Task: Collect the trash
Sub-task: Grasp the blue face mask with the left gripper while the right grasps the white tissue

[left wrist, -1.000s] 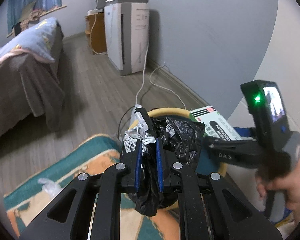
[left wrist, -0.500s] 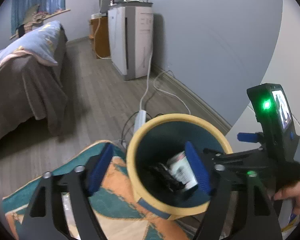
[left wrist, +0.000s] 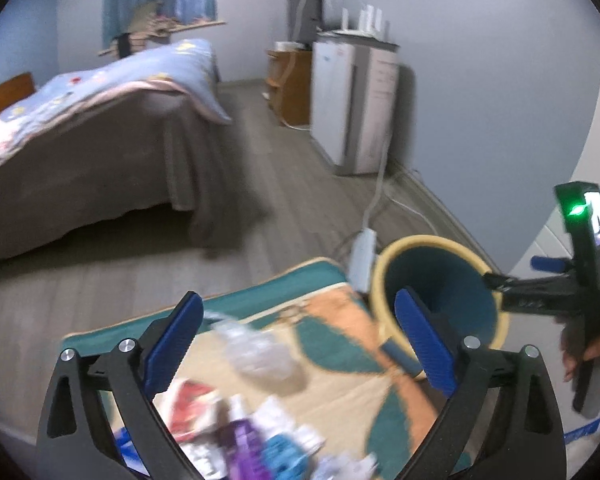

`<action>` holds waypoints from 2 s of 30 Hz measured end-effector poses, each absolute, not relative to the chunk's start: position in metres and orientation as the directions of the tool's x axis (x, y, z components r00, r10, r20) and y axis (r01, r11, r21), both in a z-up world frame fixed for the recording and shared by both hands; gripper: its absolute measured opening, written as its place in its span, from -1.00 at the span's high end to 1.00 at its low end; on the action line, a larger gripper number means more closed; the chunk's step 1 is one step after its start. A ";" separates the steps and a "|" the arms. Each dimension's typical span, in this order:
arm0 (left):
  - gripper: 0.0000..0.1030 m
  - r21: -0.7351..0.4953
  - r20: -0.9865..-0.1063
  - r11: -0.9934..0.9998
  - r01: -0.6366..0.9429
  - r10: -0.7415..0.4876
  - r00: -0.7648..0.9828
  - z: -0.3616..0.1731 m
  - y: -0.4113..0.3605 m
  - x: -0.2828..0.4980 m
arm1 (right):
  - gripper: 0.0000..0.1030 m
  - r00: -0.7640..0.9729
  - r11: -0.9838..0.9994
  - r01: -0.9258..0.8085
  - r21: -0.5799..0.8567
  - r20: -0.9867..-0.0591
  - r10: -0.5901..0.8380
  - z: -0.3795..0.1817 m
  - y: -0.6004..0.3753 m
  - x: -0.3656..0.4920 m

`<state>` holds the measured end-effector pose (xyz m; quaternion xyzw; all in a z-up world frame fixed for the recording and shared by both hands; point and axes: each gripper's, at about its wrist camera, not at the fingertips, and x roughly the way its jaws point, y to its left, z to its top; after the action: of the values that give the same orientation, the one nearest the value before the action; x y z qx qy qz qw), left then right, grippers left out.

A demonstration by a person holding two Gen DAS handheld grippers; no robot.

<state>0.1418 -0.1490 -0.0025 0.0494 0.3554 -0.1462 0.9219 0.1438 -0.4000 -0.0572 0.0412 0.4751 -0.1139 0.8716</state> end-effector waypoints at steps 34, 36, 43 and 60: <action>-0.89 0.075 -0.780 0.995 0.066 0.017 0.626 -0.067 0.017 0.049 | -0.89 0.345 0.997 0.083 -0.008 -0.938 -0.036 -0.145 -0.221 0.071; -0.89 0.038 -0.797 0.996 0.076 -0.016 0.604 -0.074 0.015 0.048 | -0.89 0.324 0.996 0.090 0.001 -0.946 -0.028 -0.152 -0.222 0.071; -0.83 -0.003 -0.875 0.991 0.137 -0.069 0.479 -0.105 -0.006 0.043 | -0.80 0.280 0.994 0.098 0.051 -0.960 0.022 -0.161 -0.222 0.070; 0.51 -0.039 -0.963 0.977 0.210 -0.093 0.254 -0.153 -0.014 0.033 | 0.46 0.188 0.993 0.034 0.115 -0.976 0.107 -0.176 -0.207 0.069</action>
<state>0.0326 -0.0139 -0.1532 0.0484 0.6032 -0.0959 0.7904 0.0693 -0.2065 -0.1761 0.0552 0.6365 0.0238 0.7689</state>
